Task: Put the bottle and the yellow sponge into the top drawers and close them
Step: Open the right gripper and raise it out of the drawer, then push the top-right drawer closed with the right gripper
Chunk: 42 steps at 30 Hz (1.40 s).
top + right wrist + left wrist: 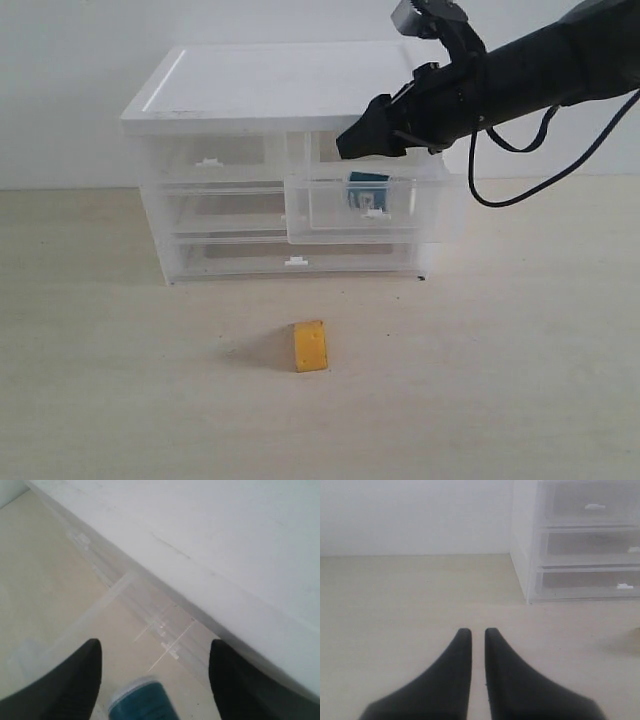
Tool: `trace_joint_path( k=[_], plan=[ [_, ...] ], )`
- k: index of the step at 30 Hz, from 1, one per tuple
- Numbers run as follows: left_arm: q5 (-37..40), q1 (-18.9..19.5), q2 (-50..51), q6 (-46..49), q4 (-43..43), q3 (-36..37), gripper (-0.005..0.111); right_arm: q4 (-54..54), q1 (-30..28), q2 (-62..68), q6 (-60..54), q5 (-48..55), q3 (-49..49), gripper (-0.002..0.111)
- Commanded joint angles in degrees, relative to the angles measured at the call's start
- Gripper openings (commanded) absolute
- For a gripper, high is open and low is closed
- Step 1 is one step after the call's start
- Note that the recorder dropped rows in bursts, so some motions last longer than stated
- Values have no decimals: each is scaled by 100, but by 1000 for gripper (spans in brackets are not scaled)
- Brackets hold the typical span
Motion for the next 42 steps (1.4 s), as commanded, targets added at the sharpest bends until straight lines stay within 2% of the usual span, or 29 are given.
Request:
trace_joint_path(
  k=[1,5,7,15,21,26,32,38,42],
  plan=[
    [-6,15,-20,21,-6,19,10,-39,-42,-85,-29,-482,-23,59],
    [-6,15,-20,21,-6,19,10,-115,-42,-420,32,-537,-23,59],
    [-6,15,-20,21,-6,19,10,-213,-42,-586,146,-472,-23,54],
    [-6,15,-20,21,-6,19,10,-1862,-42,-989,1197,-188,-23,-1],
    [-6,15,-20,21,-6,19,10,-3272,-42,-1414,2473,-124,-23,0],
    [-6,15,-20,21,-6,19,10,-4176,-42,-1740,3377,312,-23,0],
    [-6,15,-20,21,-6,19,10,-4556,114,-1871,3377,1248,-23,0],
    [-6,15,-20,21,-6,19,10,-5127,879,-1894,3279,1843,-23,0],
    [-6,15,-20,21,-6,19,10,-5105,1248,-1894,2700,2087,-23,0]
  ],
)
